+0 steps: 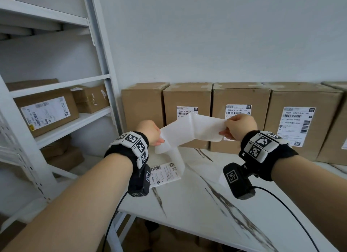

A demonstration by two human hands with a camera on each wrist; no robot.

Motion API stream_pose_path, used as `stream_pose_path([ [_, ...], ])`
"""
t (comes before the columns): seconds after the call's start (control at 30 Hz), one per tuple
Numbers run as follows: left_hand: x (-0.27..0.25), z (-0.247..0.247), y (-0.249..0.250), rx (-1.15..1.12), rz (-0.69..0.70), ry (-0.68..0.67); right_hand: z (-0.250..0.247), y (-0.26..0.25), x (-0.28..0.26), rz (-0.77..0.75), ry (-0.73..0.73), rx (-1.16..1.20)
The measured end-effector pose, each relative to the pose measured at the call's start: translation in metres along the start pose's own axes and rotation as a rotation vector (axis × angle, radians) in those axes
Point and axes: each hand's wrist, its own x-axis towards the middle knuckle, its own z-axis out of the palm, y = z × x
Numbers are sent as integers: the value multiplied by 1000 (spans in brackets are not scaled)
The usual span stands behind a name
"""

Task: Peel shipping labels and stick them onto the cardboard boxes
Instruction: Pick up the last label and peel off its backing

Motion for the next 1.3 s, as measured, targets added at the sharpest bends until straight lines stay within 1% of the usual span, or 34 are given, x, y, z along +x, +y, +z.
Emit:
stream_pose_path([
  [0.1, 6, 1, -5, 11, -17, 55, -13, 3, 2, -23, 66, -75],
  [0.2, 11, 2, -11, 95, -37, 67, -25, 5, 1, -42, 117, -117],
  [0.33, 5, 7, -11, 340, -51, -3, -38, 4, -3, -97, 194, -131],
  [0.4, -2, 12, -7, 387, -30, -44, -41, 3, -7, -137, 198, -119],
  [0.5, -14, 18, 3, 326, 25, -93, -41, -1, -19, -199, 162, -101],
  [0.63, -30, 18, 24, 248, 156, -114, -33, -10, -43, -284, 62, -45],
  [0.7, -40, 19, 35, 175, 177, -156, -26, -14, -55, -369, 21, -73],
  [0.77, -50, 20, 46, 22, 162, -178, -19, -18, -67, -472, -12, -143],
  [0.83, -58, 19, 54, -124, 152, -144, -14, -20, -76, -570, -33, -225],
  [0.87, -60, 17, 56, -163, 157, -116, -13, -21, -80, -616, -35, -271],
  [0.93, -63, 12, 57, -171, 173, -59, -10, -22, -85, -672, -35, -330],
  [1.03, -63, 3, 55, -171, 199, -29, -8, -23, -90, -706, -58, -333],
  [1.13, -65, -6, 53, -135, 248, 2, -8, -26, -94, -662, -68, -312],
  [1.3, -58, -22, 45, -65, 277, -11, -6, -39, -79, -580, 39, -271],
])
